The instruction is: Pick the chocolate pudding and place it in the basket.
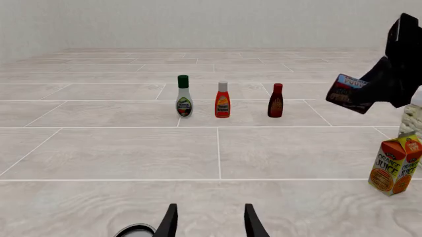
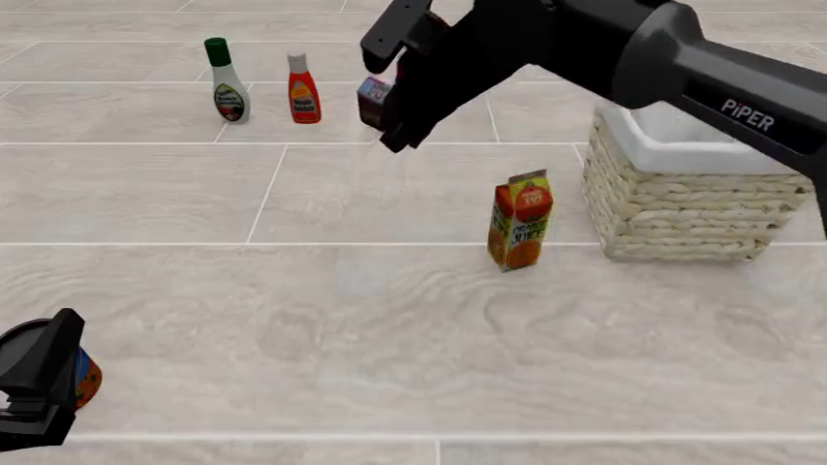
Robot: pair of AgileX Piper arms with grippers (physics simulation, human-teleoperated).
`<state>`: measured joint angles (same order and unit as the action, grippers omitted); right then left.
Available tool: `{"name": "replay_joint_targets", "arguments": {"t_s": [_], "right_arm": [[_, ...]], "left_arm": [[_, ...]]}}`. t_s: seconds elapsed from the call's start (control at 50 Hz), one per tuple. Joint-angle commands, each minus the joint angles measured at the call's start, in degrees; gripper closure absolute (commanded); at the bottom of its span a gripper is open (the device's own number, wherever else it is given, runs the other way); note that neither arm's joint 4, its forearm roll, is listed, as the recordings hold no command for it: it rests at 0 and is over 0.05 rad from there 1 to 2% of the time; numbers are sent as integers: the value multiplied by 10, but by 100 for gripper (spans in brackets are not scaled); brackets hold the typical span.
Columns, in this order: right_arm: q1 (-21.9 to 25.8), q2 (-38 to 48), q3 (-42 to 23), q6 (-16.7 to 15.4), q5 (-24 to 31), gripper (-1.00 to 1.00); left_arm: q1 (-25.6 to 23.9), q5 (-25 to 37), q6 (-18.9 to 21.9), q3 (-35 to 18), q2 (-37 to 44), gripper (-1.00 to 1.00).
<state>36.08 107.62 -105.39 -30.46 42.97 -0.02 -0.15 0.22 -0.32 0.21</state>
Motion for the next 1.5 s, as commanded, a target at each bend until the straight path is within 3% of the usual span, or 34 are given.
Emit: {"name": "replay_joint_targets", "arguments": {"t_s": [0.02,0.38,0.78,1.06,1.5], "right_arm": [[-2,-64,46,19,0,100],[-10,-156,108,24,0,100],[-42,-256,166,73,-17,100],[-95,-307,171,100,-23,100],[-172,-344,177,110,-22,100]], "left_arm": [[1,-1,0,1,0,-100],[1,-1,0,1,0,-100],[1,-1,0,1,0,-100],[1,-1,0,1,0,-100],[1,-1,0,1,0,-100]]}}
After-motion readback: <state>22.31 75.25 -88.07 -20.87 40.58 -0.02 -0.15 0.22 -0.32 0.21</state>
